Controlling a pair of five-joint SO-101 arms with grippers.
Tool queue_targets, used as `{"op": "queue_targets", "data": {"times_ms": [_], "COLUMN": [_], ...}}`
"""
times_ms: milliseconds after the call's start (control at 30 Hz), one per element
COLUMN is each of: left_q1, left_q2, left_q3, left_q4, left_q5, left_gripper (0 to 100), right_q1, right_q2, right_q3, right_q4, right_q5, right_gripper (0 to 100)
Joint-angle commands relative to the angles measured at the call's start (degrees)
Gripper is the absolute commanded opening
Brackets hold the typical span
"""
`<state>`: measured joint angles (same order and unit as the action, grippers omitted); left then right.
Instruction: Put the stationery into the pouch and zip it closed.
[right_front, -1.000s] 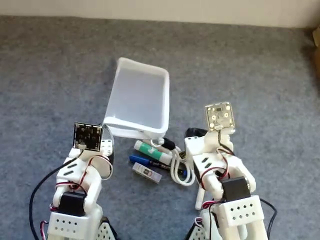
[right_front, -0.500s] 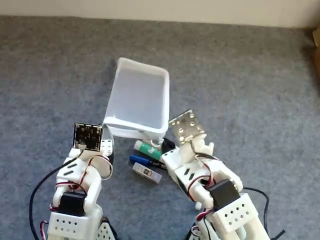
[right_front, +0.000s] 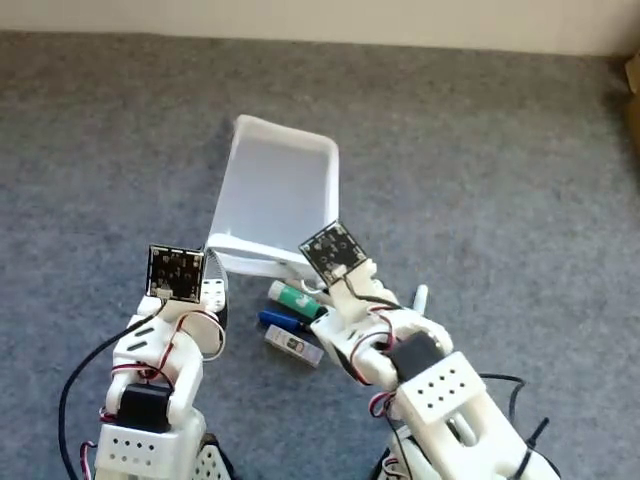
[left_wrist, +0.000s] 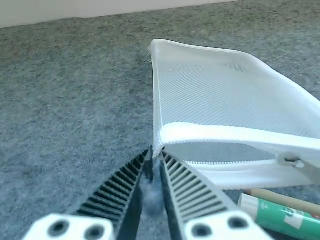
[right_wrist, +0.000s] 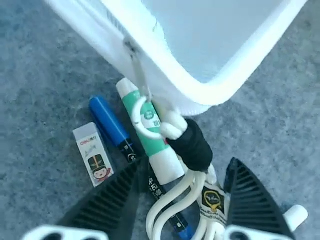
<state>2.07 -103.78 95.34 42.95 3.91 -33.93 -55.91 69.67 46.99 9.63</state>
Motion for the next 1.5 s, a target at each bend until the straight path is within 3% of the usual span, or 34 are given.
{"op": "queue_targets", "data": {"times_ms": [0,467,900,1333,1467], "left_q1": [-0.8,-0.8,-0.8,-0.9,-0.9], "left_q2": [-0.9,-0.9,-0.9,-0.9,-0.9], "left_q3": [-0.7,-0.6,-0.4,-0.5,-0.5], "left_q4": [-1.1,-1.1,-1.1,-1.1,-1.1], "left_q5": [0.2,0.2,0.2,0.2,0.2], "left_gripper": [1,1,1,1,1], "right_q1": [0.0,1.2,1.6,10.9,12.6], "right_q2": [1.6,2.2,1.7,1.6,1.6], "right_q3": [-3.6,-3.6,-3.6,-6.2,-7.9], "right_q4": [-2.6,-6.5,-6.0,-0.7,-0.6], "right_q5": [0.9,0.9,3.6,3.2,0.0], "right_gripper": [23.1,15.2,1.9,0.7,0.7]}}
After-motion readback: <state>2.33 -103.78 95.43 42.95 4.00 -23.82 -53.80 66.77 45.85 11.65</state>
